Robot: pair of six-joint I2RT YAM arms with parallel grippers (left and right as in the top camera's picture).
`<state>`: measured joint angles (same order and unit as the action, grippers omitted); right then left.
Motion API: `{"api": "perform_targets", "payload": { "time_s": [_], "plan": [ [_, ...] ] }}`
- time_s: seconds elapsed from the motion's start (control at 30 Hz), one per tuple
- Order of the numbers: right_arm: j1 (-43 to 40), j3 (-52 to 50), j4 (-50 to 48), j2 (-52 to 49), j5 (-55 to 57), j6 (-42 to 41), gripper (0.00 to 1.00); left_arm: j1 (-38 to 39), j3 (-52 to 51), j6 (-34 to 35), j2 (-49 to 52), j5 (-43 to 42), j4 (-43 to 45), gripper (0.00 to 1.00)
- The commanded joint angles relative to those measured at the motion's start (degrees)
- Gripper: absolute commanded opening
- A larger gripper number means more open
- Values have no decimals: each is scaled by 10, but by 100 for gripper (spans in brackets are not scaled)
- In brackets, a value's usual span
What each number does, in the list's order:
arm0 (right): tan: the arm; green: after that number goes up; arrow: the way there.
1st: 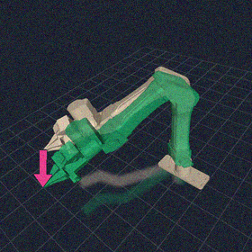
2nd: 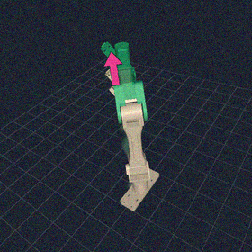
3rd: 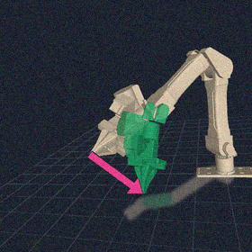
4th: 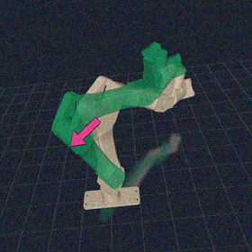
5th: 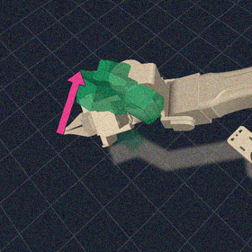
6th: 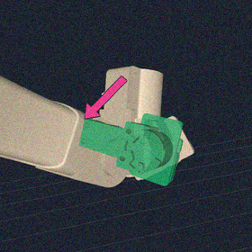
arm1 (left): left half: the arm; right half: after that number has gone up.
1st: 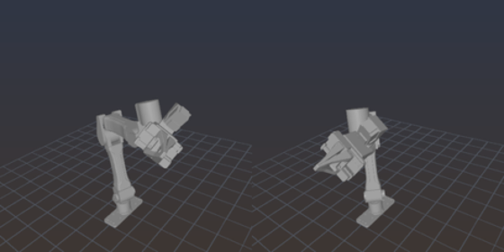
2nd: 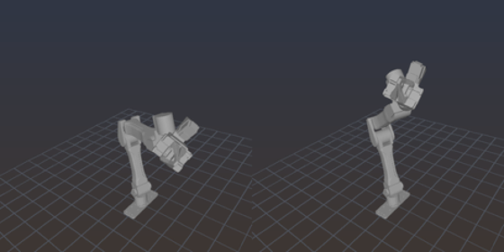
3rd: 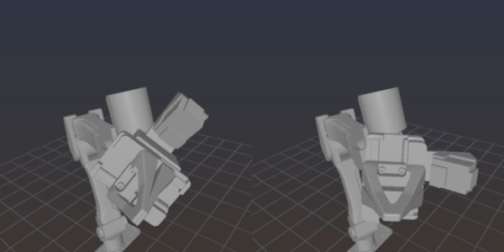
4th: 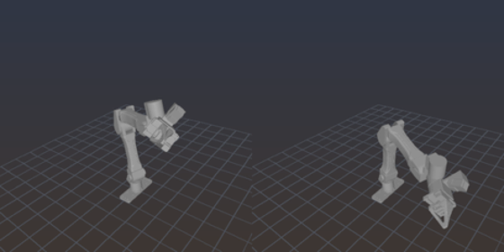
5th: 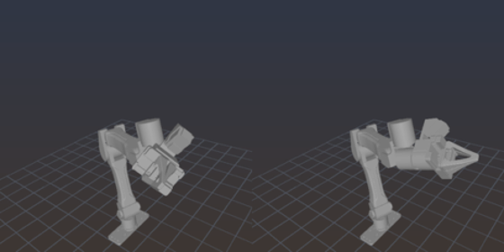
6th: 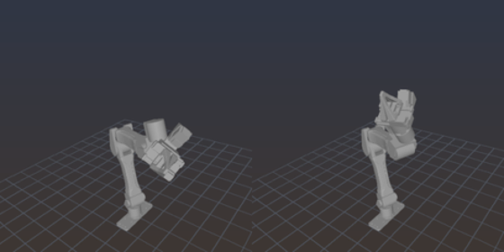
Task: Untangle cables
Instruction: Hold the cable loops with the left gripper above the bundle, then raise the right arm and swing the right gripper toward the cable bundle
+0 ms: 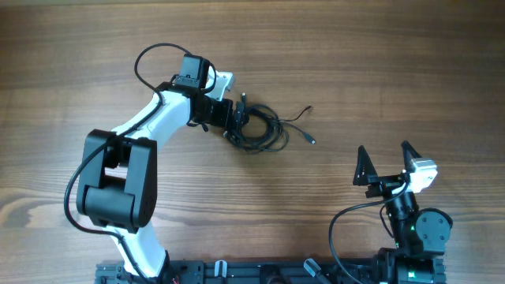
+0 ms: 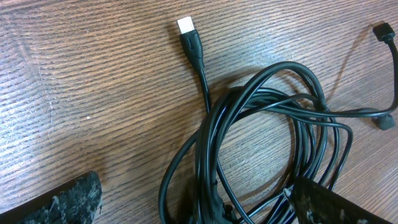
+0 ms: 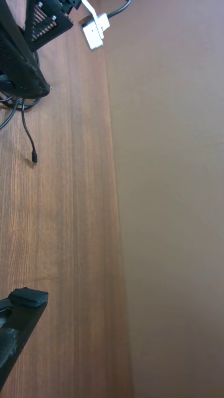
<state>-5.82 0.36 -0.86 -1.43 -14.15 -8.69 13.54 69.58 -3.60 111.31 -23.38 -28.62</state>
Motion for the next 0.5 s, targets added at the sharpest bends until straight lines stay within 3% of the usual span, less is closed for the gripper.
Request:
{"api": "perform_targets", "payload": {
  "time_s": [0.0, 0.3, 0.47],
  "plan": [
    [-1, -1, -3, 0, -7, 6, 100, -2, -7, -3, -18, 5, 2, 100],
    [-1, -1, 2, 0, 52, 4, 100, -2, -7, -3, -18, 5, 2, 100],
    [-1, 0, -6, -6, -3, -189, 100, -2, -7, -3, -18, 5, 2, 100]
  ]
}}
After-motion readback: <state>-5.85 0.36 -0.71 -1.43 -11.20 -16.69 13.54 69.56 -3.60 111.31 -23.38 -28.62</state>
